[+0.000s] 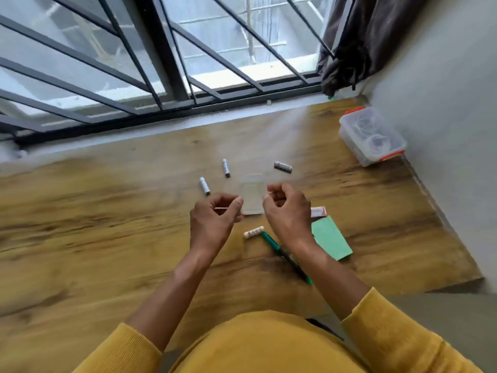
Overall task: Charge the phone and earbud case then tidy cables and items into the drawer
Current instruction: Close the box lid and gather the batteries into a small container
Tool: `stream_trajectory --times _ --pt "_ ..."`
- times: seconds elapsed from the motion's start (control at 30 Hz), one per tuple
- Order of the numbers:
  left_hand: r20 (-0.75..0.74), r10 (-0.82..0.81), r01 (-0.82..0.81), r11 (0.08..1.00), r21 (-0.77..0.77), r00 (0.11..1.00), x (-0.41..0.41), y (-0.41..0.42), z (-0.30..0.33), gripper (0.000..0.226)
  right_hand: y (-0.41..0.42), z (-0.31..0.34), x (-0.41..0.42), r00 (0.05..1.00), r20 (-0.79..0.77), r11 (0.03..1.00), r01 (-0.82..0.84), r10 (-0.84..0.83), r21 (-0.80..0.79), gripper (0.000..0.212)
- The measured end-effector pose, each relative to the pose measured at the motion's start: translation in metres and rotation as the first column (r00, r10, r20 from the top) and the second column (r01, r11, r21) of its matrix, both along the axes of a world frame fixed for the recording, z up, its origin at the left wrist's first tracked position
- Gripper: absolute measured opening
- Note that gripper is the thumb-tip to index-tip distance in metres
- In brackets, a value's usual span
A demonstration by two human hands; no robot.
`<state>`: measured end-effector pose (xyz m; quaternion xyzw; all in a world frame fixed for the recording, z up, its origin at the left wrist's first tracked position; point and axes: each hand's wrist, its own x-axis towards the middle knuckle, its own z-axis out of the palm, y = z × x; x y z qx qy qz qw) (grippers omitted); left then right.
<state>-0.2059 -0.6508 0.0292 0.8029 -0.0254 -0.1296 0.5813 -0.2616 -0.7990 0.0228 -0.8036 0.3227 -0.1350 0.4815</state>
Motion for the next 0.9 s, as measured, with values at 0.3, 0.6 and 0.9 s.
stream_trajectory --times 0.3,0.6,0.9 --pt "-0.024 0.244 -0.241 0.967 0.079 0.970 0.003 0.107 -0.017 0.006 0.089 -0.015 0.038 0.932 -0.100 0.937 -0.349 0.348 0.011 0.023" --pt "-0.017 0.284 -0.275 0.941 0.195 0.959 0.004 0.157 -0.037 0.008 0.133 -0.030 0.050 0.890 -0.146 0.901 -0.431 0.432 0.043 0.018" --pt "-0.057 0.334 -0.317 0.928 0.197 0.941 0.019 0.175 -0.035 0.014 0.117 -0.025 0.070 0.944 -0.147 0.951 -0.306 0.296 -0.050 0.013"
